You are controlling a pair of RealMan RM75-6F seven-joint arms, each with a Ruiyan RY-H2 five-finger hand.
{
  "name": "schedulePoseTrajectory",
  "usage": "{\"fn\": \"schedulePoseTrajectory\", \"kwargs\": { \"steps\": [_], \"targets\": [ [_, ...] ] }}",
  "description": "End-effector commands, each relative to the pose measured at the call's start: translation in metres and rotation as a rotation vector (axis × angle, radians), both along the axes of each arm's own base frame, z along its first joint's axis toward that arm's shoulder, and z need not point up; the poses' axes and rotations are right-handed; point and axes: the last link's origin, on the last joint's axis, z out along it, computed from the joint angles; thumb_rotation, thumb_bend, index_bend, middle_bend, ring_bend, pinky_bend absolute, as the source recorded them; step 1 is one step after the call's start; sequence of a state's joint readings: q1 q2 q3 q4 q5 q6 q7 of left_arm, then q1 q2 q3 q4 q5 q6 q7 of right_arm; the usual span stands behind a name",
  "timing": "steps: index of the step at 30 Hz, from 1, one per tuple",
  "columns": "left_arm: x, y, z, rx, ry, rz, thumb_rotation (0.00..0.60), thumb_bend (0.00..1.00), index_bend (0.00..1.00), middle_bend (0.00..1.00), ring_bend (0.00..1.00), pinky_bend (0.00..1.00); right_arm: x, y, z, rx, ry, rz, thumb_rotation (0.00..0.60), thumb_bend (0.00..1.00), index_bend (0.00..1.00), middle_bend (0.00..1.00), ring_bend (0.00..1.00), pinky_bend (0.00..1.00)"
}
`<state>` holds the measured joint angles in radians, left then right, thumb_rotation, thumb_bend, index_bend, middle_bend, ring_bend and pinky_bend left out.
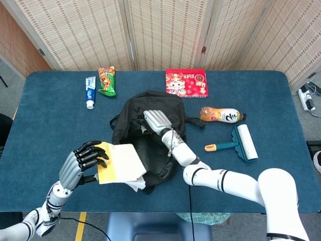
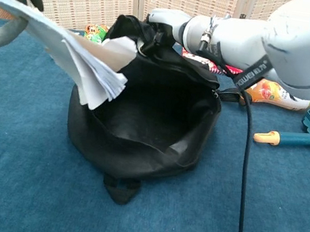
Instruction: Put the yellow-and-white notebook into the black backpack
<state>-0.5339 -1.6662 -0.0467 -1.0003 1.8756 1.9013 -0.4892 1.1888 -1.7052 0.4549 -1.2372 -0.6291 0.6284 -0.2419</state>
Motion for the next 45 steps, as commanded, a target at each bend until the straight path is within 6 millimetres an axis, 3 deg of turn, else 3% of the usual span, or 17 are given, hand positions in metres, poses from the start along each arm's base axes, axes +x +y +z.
{"fn": "schedulePoseTrajectory", "kwargs": {
  "steps": [1,8,16,35,45],
  "targets": [
    [0.013,0.003,-0.004,-0.013,-0.031,-0.026,0.6,0.47,0.72,0.52,0.42,0.31,0.009,-0.003,0.0,-0.001,-0.036,-0.011,0.6,0.8,0.7,0.59,0.59,0.77],
    [0.038,0.011,-0.025,-0.063,-0.063,-0.057,0.6,0.47,0.72,0.52,0.42,0.31,0.025,-0.007,-0.001,0.01,-0.085,-0.019,0.6,0.8,0.7,0.59,0.59,0.77],
    [0.043,0.014,-0.058,-0.092,-0.042,-0.023,0.6,0.47,0.72,0.52,0.42,0.31,0.031,-0.007,0.003,0.027,-0.142,-0.02,0.6,0.8,0.69,0.59,0.59,0.77],
    [0.009,0.024,-0.107,-0.068,0.162,0.14,0.6,0.46,0.71,0.52,0.43,0.32,0.04,-0.008,0.016,0.059,-0.217,-0.015,0.6,0.8,0.69,0.59,0.6,0.77],
    [0.0,0.039,-0.117,-0.027,0.257,0.225,0.6,0.46,0.71,0.57,0.47,0.36,0.043,-0.005,0.016,0.069,-0.215,-0.01,0.6,0.8,0.69,0.59,0.6,0.77]
  ]
}}
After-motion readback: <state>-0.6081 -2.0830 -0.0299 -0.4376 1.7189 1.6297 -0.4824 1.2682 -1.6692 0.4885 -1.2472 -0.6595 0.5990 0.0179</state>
